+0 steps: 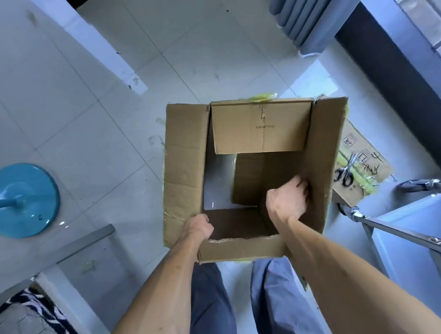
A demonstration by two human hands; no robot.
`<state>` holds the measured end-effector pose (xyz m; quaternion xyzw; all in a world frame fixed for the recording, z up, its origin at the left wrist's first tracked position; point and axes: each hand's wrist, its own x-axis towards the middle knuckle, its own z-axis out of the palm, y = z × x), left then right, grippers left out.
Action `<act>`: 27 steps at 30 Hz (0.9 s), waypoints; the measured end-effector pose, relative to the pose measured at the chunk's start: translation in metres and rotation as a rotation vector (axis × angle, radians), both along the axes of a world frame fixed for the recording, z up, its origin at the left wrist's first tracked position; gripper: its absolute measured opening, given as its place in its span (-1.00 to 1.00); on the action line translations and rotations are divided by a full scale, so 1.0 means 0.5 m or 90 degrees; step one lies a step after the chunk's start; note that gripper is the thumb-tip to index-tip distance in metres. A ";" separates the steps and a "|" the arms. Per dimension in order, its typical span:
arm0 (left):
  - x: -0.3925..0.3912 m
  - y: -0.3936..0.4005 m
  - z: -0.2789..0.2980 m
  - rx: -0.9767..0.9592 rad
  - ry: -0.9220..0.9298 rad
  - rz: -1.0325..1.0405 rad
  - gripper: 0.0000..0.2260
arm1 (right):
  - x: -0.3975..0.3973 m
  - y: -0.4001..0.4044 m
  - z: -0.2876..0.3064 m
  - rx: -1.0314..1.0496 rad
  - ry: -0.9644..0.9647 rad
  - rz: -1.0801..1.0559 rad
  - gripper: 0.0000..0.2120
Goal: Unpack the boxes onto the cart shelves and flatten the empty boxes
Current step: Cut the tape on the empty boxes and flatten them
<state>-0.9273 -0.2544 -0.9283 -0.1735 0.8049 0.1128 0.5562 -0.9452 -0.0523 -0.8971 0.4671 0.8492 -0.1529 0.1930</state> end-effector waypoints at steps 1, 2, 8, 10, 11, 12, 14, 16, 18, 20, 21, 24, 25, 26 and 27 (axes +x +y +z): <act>0.006 -0.003 0.000 -0.005 -0.027 -0.015 -0.57 | 0.006 0.002 -0.002 -0.004 -0.021 0.044 -0.49; 0.017 -0.003 -0.003 -0.017 -0.041 -0.021 -0.51 | 0.015 -0.001 -0.007 -0.008 -0.055 0.091 -0.50; 0.020 0.025 0.007 -0.151 0.288 -0.118 -0.87 | 0.023 -0.033 -0.027 -0.159 -0.263 0.202 -0.69; 0.000 0.033 0.013 -0.166 0.358 -0.083 -0.75 | 0.032 -0.046 -0.012 -0.223 -0.277 0.271 -0.69; -0.013 0.036 0.012 -0.173 0.366 -0.033 -0.66 | 0.034 -0.047 0.000 -0.242 -0.306 0.299 -0.67; -0.028 0.039 0.011 -0.180 0.357 0.030 -0.58 | 0.032 -0.046 0.002 -0.261 -0.333 0.304 -0.67; -0.057 0.037 0.003 -0.184 0.317 0.126 -0.51 | 0.023 -0.038 -0.001 -0.310 -0.369 0.289 -0.71; -0.076 0.027 -0.008 -0.174 0.296 0.133 -0.61 | 0.002 -0.024 0.001 -0.329 -0.421 0.270 -0.76; -0.091 0.009 -0.009 -0.171 0.319 0.077 -0.80 | -0.012 -0.014 0.000 -0.333 -0.474 0.329 -0.80; -0.108 -0.012 -0.008 -0.166 0.339 0.056 -0.87 | -0.015 -0.013 0.005 -0.327 -0.516 0.363 -0.81; -0.117 -0.017 -0.004 -0.147 0.324 0.070 -0.86 | -0.011 -0.014 0.010 -0.330 -0.539 0.371 -0.80; -0.129 -0.021 0.008 -0.086 0.250 0.103 -0.83 | 0.003 -0.031 0.006 -0.340 -0.610 0.374 -0.69; -0.126 -0.022 0.007 -0.080 0.226 0.105 -0.79 | 0.010 -0.046 0.004 -0.339 -0.592 0.388 -0.66; -0.120 -0.024 0.003 -0.079 0.207 0.110 -0.75 | 0.016 -0.062 -0.002 -0.332 -0.571 0.406 -0.61; -0.112 -0.026 -0.004 -0.083 0.189 0.117 -0.73 | 0.023 -0.078 -0.010 -0.314 -0.557 0.423 -0.55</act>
